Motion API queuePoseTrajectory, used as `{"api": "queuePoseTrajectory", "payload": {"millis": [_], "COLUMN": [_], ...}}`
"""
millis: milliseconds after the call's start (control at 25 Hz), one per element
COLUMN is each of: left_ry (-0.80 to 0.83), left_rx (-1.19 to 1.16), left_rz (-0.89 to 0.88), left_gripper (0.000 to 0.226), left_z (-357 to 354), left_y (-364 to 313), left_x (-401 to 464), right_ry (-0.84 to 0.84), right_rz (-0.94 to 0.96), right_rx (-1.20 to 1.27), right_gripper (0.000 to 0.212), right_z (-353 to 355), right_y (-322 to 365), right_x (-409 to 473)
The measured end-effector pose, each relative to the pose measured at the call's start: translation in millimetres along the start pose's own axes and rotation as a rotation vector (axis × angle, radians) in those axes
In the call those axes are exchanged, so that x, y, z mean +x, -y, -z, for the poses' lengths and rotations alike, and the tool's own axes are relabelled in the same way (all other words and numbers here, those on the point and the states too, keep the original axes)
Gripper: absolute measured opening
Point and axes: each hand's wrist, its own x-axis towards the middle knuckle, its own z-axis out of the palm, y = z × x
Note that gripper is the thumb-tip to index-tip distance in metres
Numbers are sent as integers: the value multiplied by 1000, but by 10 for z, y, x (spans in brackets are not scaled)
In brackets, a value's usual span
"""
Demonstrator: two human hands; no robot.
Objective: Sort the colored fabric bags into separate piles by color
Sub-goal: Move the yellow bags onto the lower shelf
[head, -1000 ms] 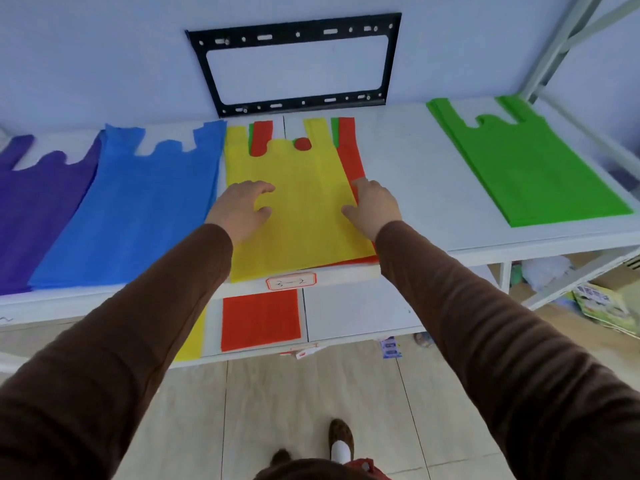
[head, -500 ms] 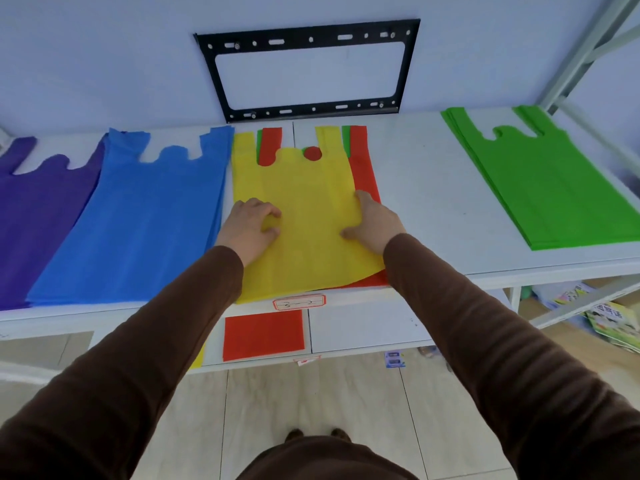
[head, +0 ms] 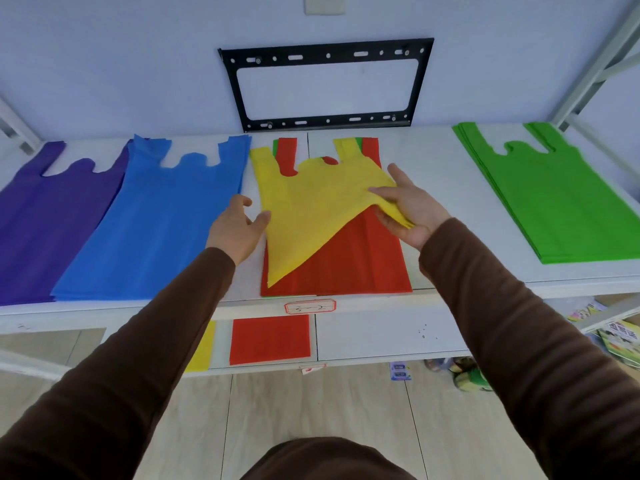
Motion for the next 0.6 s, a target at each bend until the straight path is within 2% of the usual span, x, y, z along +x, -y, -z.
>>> {"api": "queuePoseTrajectory", "payload": {"millis": [120, 200, 280, 320, 400, 480, 600], "left_ry": [245, 372, 419, 421, 412, 419, 405], "left_rx": [-332, -483, -684, -783, -871, -803, -597], "left_rz": [197, 224, 224, 218, 185, 155, 83], "left_gripper": [56, 54, 53, 55, 65, 74, 73], "left_z": [3, -76, -177, -230, -319, -396, -453], "left_y": [-184, -310, -380, -381, -369, -339, -309], "left_x": [-168, -254, -250, -214, -114, -6, 67], "right_ry": [-26, -44, -53, -49, -32, 4, 1], "right_rz": [-52, -90, -126, -131, -108, -67, -25], "right_rx": [290, 401, 421, 351, -61, -436, -585], "right_gripper": [78, 78, 75, 72, 65, 66, 58], "right_z": [179, 313, 466, 545, 701, 844, 917], "right_y": [65, 54, 25, 8, -62, -221, -434], "right_x": [-53, -119, -212, -277, -412, -489, -515]}}
